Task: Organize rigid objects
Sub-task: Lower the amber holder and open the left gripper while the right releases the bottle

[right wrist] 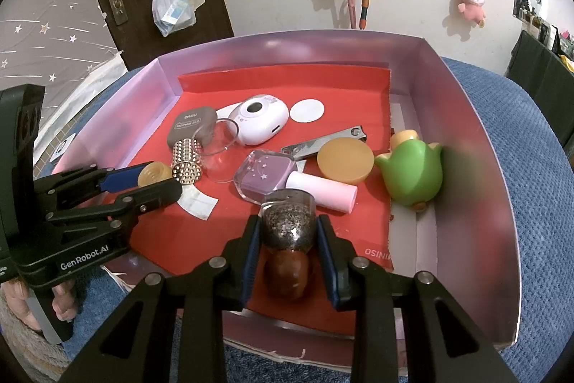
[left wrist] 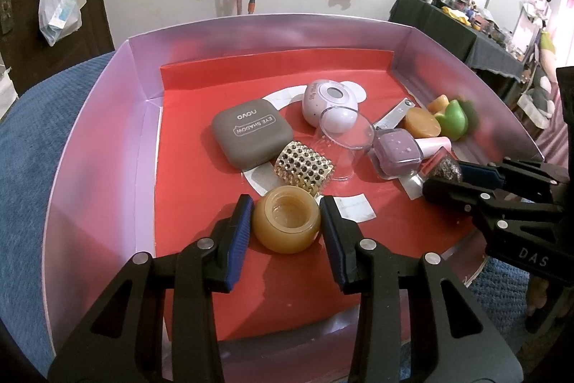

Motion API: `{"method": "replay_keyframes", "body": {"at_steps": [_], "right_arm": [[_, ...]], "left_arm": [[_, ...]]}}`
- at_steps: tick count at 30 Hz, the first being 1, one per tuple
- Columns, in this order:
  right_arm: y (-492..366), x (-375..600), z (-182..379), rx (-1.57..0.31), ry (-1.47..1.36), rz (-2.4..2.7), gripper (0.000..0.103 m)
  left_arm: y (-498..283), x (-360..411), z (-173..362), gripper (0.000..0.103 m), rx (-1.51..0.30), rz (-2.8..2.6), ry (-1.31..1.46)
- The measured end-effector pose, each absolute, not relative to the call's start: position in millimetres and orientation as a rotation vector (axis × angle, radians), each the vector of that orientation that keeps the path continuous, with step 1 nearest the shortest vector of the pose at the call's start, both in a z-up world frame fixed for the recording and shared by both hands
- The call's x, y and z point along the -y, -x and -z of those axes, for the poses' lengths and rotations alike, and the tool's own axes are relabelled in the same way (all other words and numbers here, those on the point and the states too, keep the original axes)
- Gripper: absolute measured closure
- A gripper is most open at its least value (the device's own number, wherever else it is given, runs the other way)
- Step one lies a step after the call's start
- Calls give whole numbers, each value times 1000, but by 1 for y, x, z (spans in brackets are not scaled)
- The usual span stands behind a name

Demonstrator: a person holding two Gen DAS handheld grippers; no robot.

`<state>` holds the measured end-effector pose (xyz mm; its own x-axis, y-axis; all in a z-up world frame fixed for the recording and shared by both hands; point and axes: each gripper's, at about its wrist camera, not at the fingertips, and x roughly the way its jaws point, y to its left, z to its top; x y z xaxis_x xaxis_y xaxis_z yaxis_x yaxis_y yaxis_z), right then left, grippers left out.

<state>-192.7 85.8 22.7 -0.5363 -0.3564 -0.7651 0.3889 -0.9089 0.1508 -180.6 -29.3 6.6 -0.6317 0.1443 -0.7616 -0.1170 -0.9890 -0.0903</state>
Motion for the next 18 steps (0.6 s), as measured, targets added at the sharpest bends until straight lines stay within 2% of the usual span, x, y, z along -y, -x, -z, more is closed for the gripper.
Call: {"method": "replay_keyframes", "body": {"at_steps": [18], "right_arm": [[192,-85,-23,-55,-1199,2433,69]], "left_arm": [[180,29,-7,67,54,-2710,1274]]}}
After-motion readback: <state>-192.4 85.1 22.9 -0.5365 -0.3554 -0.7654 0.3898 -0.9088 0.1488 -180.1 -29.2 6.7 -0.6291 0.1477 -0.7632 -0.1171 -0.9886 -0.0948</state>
